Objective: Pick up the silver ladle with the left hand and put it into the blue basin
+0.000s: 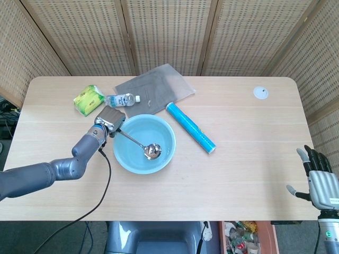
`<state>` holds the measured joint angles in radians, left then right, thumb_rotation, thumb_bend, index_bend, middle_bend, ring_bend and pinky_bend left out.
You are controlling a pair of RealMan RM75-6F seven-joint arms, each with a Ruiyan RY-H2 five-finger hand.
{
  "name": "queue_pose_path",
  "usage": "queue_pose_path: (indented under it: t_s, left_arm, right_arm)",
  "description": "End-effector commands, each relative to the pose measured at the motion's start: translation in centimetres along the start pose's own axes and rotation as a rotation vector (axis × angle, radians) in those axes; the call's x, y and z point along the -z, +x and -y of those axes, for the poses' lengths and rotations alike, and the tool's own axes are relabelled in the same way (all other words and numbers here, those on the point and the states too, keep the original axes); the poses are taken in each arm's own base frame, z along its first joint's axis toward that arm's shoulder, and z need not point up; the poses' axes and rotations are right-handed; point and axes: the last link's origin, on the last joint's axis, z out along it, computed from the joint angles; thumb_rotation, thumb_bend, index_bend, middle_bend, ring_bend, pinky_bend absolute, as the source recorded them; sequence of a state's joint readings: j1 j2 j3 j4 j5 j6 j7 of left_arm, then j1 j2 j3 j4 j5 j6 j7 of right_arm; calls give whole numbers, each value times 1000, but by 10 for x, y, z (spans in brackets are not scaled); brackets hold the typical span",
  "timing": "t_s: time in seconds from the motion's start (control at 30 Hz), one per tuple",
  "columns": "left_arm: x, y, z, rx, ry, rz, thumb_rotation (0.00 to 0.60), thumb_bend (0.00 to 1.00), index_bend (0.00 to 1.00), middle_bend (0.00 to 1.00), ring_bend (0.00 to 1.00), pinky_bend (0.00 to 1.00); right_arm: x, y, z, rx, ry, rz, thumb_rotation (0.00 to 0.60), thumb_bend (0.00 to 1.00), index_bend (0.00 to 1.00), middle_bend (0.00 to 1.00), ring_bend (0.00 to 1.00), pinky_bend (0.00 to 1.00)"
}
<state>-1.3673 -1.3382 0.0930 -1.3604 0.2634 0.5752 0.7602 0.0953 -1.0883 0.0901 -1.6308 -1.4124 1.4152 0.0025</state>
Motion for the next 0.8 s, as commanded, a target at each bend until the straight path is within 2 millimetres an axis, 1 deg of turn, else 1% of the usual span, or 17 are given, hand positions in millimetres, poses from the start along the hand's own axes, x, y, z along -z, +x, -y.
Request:
queue_pose_path:
  t_s: [0.03, 0.37, 0.67, 0.8]
  left_arm:
    - [-9, 4, -9, -65, 19, -1, 600, 509, 932, 941, 908, 966]
    - [-23, 1, -31, -124, 29, 31, 600, 510, 932, 941, 908, 966]
    - [-37, -2, -43, -178, 55, 71, 600, 515, 934, 941, 908, 966]
    - [-40, 1, -46, -179, 69, 80, 600, 517, 934, 941, 908, 966]
  right_arm:
    - [0, 0, -1, -1, -2, 0, 600, 0, 0, 0, 0, 0]
    - [-2, 2, -4, -9, -15, 1, 600, 0, 0, 0, 0, 0]
    - [-3, 2, -7, -12, -32, 2, 600, 0, 0, 0, 0, 0]
    - [-4, 2, -8, -12, -36, 3, 600, 0, 0, 0, 0, 0]
